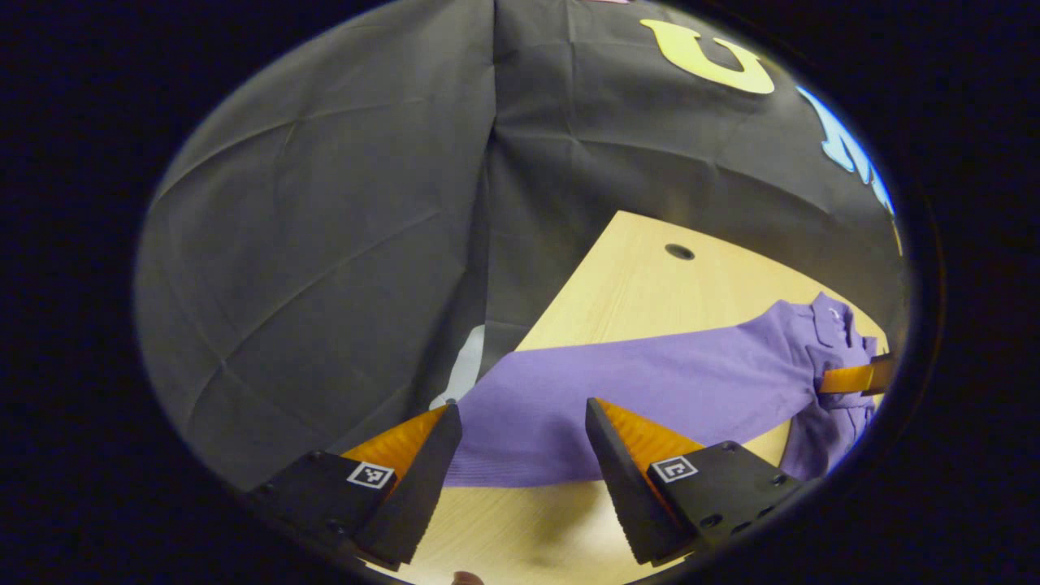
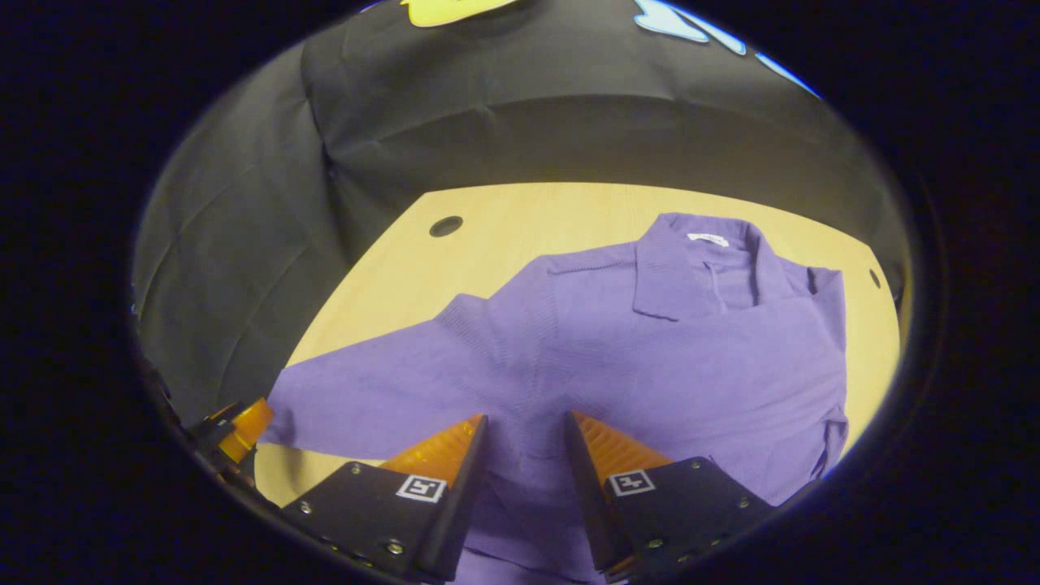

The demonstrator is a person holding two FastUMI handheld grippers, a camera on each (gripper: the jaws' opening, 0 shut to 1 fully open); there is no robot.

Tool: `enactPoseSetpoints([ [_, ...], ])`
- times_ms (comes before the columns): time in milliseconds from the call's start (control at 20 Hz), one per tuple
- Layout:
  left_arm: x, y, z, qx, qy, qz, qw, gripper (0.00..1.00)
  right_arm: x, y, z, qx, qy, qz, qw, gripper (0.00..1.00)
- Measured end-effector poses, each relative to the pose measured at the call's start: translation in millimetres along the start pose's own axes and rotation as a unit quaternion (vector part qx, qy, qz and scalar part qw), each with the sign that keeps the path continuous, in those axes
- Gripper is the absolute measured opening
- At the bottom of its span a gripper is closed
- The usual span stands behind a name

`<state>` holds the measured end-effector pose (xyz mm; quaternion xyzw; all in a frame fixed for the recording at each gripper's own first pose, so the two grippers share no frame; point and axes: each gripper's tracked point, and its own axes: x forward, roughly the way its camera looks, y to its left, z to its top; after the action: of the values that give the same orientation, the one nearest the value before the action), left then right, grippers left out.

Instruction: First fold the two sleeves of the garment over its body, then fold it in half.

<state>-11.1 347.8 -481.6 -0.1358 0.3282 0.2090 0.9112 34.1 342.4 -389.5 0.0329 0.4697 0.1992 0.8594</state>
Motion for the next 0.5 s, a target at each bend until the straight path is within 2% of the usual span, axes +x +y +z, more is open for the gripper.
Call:
enactPoseSetpoints([
  [200, 8, 8, -31, -0.004, 0.041, 0.022, 0.999, 1.0, -11, -5, 7, 0.004, -0.01, 0.001, 1.0, 0.58],
  [500, 9, 6, -25, -0.01, 0.01, 0.031, 0.999, 1.0, -20, -17, 15, 0.018, -0.021, -0.006, 1.0, 0.58],
])
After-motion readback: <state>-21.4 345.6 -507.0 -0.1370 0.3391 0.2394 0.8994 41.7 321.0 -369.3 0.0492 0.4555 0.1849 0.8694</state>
